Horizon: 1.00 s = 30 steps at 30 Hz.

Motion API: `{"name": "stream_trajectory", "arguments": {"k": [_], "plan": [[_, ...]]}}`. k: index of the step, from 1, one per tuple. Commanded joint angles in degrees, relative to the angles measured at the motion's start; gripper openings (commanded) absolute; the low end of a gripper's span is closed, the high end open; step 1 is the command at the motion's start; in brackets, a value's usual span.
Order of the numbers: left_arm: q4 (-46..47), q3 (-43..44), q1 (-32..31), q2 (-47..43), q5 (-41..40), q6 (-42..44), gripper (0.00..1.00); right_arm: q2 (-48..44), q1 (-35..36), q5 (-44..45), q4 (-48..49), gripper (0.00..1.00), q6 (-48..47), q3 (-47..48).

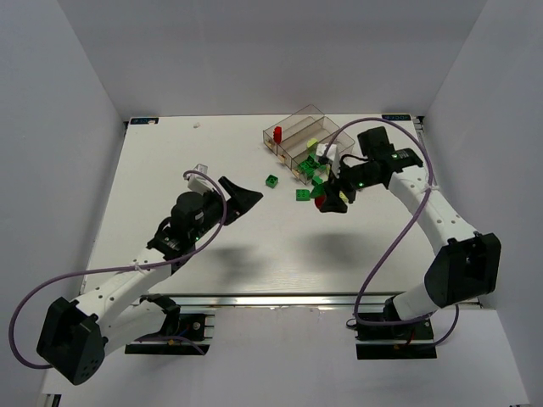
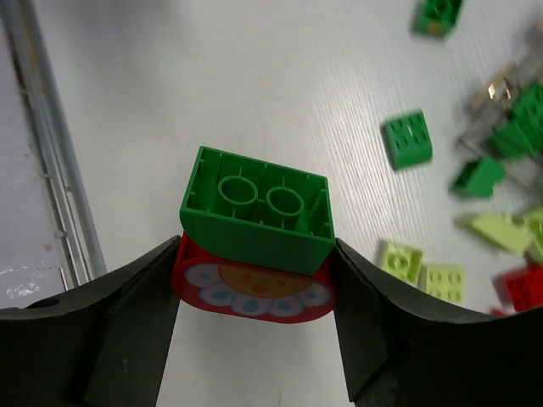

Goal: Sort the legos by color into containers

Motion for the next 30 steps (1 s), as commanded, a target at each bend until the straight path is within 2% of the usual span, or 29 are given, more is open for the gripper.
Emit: {"name": "stream_trajectory", "arguments": {"k": [1, 10, 30], "plan": [[1.6, 2.5, 0.2, -0.3, 3.2, -0.6, 0.98, -0.9, 3.4, -6.2, 2.6, 0.02, -1.7, 2.7], [0.8, 4.9, 0.2, 0.0, 7.2, 2.9, 0.98, 0.4, 10.4, -6.4, 5.5, 0.01, -4.9, 6.6], [-13.8, 11.7, 0.1, 1.6, 3.8, 8.1, 0.98, -2.2, 14.8, -3.7, 8.1, 0.0, -9.3, 6.5]]}}
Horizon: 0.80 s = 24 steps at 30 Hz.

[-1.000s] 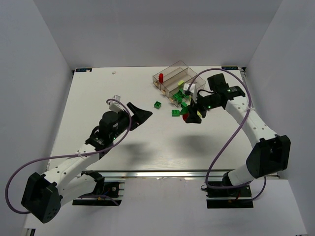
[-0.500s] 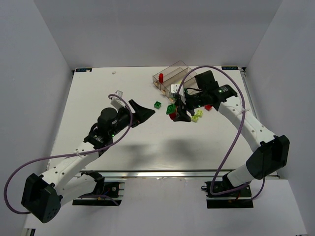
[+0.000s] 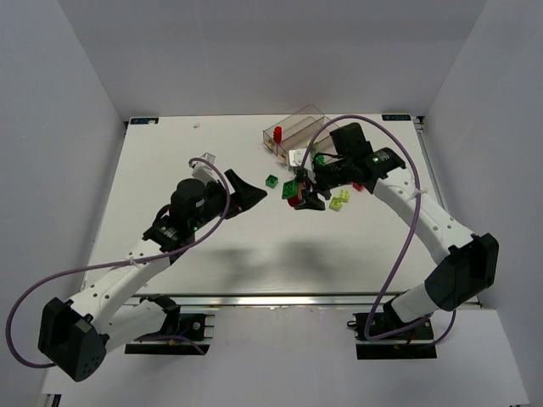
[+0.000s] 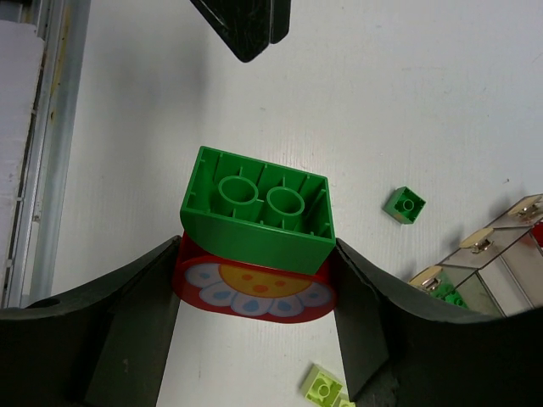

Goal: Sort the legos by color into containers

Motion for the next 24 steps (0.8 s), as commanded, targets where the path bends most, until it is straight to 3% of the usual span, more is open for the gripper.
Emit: {"name": "stream_trajectory", "arguments": {"k": [1, 24], "plan": [[-4.6, 3.1, 0.1, 0.4, -1.3, 2.3, 0.98, -2.5, 0.6, 0.1, 1.5, 0.0, -1.7, 0.5], [3.9, 3.3, 0.1, 3.6, 6.8, 3.9, 0.96, 1.4, 4.5, 11.6, 0.7, 0.0, -4.1, -0.7]]}}
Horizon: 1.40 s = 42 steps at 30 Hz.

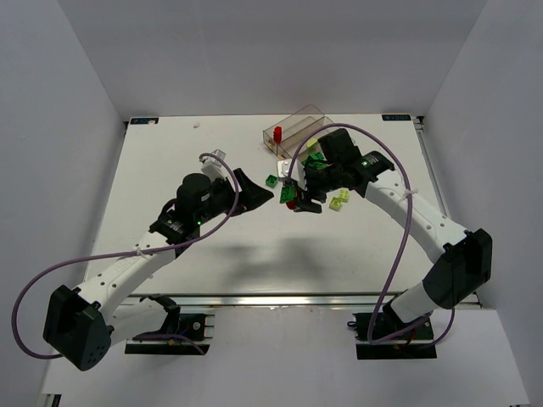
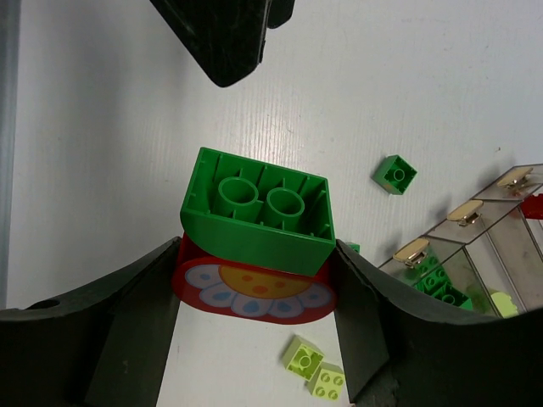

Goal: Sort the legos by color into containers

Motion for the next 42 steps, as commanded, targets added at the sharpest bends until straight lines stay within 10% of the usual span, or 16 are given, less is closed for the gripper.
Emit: {"name": "stream_trajectory", "arguments": {"k": [1, 33, 42], "plan": [[4.1, 0.7, 0.1, -1.0, 2.6, -0.2, 0.96, 0.5, 0.6, 1.1, 0.5, 0.0, -1.3, 0.1], [6.2, 5.1, -5.0, 9.4, 4.2, -0.7, 0.8, 3.4, 3.0, 1.5, 0.1, 0.0, -0.5, 2.0], [7.0, 5.0, -5.5, 10.9, 5.1, -0.9, 0.55, 3.1, 3.0, 1.9, 0.3, 0.0, -0.5, 1.4]]}}
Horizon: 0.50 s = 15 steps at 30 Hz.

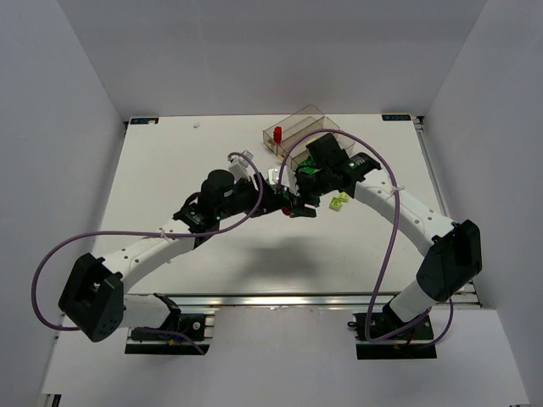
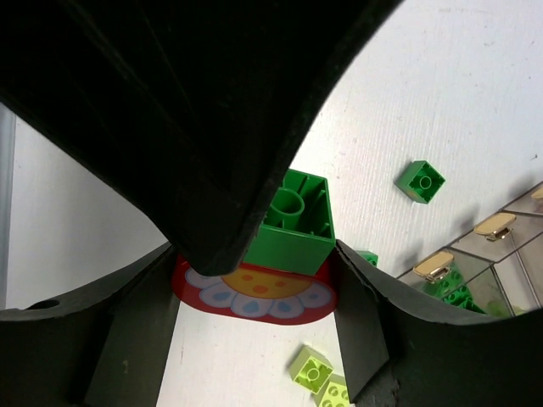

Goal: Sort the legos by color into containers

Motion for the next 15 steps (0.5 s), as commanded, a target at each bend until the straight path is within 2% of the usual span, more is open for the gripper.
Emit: {"name": "stream_trajectory", "arguments": {"k": [1, 2, 5, 6, 9, 15], "plan": [[0.4, 1.7, -0.3, -0.1, 0.5, 0.6, 0.51, -0.5, 0.5, -0.6, 0.7, 0.0, 0.3, 1.2], [0.4, 1.8, -0.3, -0.1, 0.6, 0.6, 0.43, -0.5, 0.5, -0.5, 0.7, 0.0, 0.3, 1.0], [-0.2, 2.4, -0.3, 0.1, 0.6, 1.0, 0.31, -0.7, 0.5, 0.0, 0.9, 0.0, 0.2, 0.5], [-0.6, 2.6, -0.3, 0.1, 0.6, 1.1, 0.24, -0.7, 0.5, 0.4, 1.1, 0.0, 0.2, 0.2], [-1.6, 2.7, -0.2, -0.4, 0.2, 1.7, 0.14, -0.9, 0.5, 0.8, 1.5, 0.0, 0.1, -0.5], [-4.4, 2.2, 0.2, -2.6, -3.1, 2.4, 0.06, -2.5, 0.3, 2.0, 3.9, 0.0, 0.1, -4.3]]}}
